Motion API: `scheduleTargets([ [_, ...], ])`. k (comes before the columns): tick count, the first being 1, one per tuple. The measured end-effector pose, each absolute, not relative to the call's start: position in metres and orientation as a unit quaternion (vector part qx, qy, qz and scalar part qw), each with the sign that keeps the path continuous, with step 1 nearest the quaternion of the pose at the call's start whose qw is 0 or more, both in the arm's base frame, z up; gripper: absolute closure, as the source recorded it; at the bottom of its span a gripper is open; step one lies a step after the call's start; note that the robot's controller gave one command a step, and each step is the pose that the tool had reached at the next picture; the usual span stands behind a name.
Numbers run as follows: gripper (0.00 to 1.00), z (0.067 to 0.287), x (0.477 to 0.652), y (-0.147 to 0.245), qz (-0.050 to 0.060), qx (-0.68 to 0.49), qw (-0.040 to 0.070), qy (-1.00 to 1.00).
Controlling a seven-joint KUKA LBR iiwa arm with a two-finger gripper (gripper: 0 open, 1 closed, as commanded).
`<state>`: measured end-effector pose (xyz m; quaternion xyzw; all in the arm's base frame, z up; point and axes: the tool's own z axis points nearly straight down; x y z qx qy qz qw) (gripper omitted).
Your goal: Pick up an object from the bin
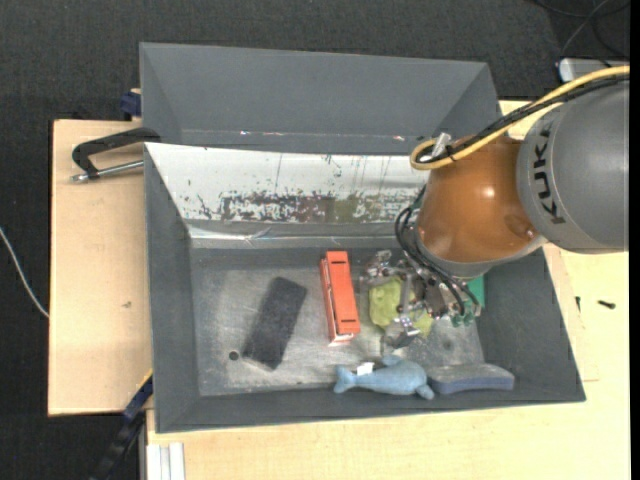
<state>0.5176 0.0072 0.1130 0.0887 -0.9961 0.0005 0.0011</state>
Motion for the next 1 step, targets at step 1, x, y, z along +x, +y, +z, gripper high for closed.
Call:
scheduleTargets([
  [1, 0.00, 0.1144, 0.5375, -0.0101, -0.001, 0.065, -0.003, -0.998],
])
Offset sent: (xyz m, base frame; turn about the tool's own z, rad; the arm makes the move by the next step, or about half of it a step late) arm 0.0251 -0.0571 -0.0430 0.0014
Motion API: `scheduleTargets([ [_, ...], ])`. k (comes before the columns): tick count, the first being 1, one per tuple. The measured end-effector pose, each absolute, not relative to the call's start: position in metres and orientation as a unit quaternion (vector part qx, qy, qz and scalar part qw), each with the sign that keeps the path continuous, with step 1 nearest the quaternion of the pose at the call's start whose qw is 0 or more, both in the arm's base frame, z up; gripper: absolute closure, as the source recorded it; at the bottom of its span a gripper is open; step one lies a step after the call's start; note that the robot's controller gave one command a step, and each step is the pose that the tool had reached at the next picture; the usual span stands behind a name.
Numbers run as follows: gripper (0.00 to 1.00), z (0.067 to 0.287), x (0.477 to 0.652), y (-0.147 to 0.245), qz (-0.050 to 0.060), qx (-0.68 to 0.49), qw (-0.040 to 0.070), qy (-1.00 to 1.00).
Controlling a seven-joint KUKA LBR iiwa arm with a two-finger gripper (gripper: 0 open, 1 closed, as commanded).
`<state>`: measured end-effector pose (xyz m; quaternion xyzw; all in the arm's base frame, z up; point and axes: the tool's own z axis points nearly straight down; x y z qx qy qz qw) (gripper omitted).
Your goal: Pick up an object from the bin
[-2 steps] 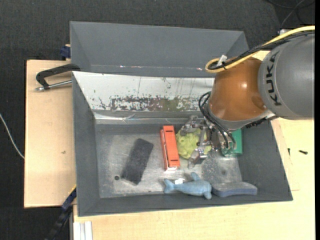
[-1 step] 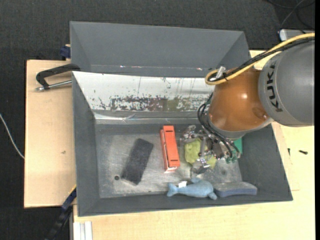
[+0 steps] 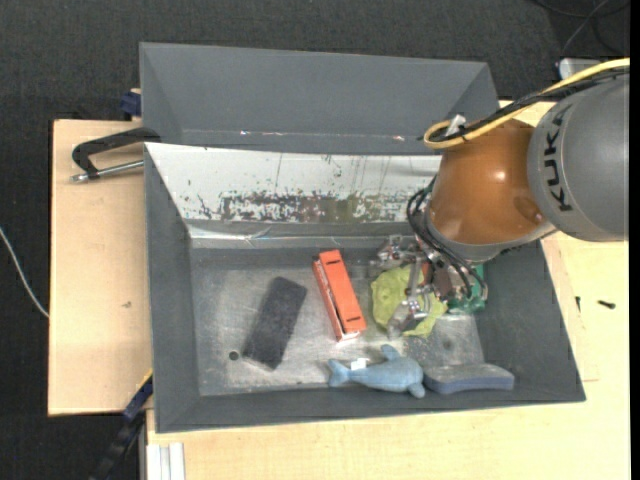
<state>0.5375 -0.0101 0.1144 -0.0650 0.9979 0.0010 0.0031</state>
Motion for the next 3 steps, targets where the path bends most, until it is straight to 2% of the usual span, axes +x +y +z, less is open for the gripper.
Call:
scheduleTargets([
  [1, 0.00, 0.084, 0.543, -0.038, 0.001, -0.068, 0.001, 0.998],
  [2, 1.00, 0.074, 0.574, -0.049, 0.001, -0.175, 0.005, 0.985],
  [3, 1.00, 0.074, 0.574, -0.049, 0.001, -0.175, 0.005, 0.985],
])
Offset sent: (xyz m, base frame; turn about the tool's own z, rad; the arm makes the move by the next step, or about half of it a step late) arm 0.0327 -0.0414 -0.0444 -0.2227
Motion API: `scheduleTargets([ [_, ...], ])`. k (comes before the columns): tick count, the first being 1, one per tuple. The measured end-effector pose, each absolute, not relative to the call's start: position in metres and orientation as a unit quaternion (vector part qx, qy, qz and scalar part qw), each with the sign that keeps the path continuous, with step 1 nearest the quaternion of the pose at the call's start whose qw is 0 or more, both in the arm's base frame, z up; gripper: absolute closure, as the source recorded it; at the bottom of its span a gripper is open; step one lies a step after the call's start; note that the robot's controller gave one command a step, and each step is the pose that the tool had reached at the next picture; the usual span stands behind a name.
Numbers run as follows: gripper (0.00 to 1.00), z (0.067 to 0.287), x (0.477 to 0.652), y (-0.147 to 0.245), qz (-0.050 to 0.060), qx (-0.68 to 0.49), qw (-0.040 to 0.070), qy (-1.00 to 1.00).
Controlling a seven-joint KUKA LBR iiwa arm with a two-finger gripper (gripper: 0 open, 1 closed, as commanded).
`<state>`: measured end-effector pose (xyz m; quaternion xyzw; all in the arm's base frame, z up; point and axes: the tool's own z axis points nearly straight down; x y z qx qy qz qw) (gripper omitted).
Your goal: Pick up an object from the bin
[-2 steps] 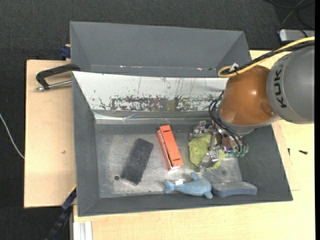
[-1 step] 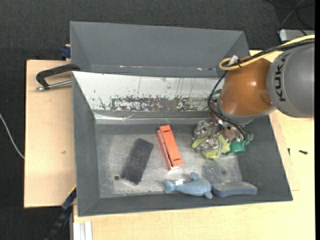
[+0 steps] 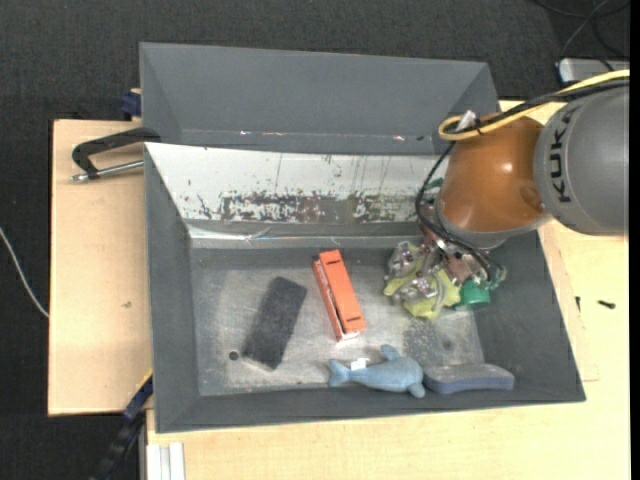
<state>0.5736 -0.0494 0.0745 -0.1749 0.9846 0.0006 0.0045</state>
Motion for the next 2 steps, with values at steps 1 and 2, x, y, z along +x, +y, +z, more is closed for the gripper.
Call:
scheduleTargets([
  [1, 1.00, 0.078, 0.572, -0.049, 0.001, -0.175, 0.003, 0.985],
  [2, 1.00, 0.090, 0.572, -0.049, 0.001, -0.175, 0.001, 0.985],
])
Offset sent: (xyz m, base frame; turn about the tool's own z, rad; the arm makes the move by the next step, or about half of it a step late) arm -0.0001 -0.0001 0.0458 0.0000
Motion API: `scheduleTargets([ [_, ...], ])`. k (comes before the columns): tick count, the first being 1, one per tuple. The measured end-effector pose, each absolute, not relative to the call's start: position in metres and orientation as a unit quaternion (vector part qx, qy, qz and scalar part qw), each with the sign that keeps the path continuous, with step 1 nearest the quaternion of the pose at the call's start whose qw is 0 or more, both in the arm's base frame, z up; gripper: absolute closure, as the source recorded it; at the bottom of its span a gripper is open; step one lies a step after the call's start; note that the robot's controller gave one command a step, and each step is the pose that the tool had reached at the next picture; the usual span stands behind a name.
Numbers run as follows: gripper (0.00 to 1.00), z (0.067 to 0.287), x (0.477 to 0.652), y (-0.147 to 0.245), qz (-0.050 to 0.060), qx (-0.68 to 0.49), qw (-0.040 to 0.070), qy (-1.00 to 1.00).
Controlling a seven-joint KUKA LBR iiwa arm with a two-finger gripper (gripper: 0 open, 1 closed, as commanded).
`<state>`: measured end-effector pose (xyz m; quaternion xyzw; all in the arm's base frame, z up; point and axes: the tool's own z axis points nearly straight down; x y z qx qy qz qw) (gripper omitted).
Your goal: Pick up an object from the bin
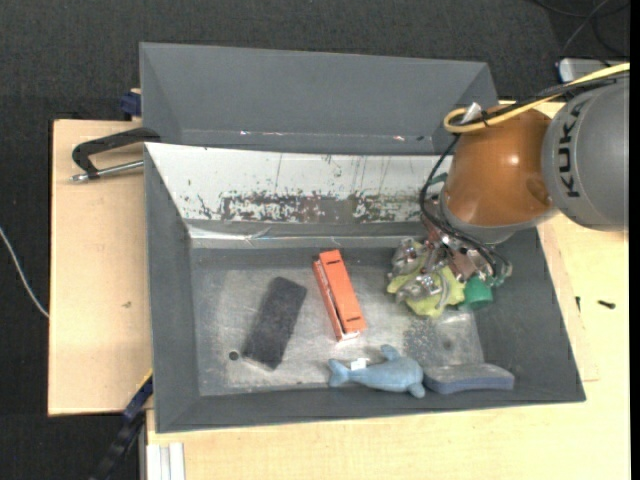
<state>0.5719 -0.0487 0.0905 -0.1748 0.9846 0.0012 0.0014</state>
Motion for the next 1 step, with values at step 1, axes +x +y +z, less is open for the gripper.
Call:
scheduleTargets([
  [1, 1.00, 0.1028, 0.5728, -0.0487, 0.001, -0.175, 0.003, 0.985],
])
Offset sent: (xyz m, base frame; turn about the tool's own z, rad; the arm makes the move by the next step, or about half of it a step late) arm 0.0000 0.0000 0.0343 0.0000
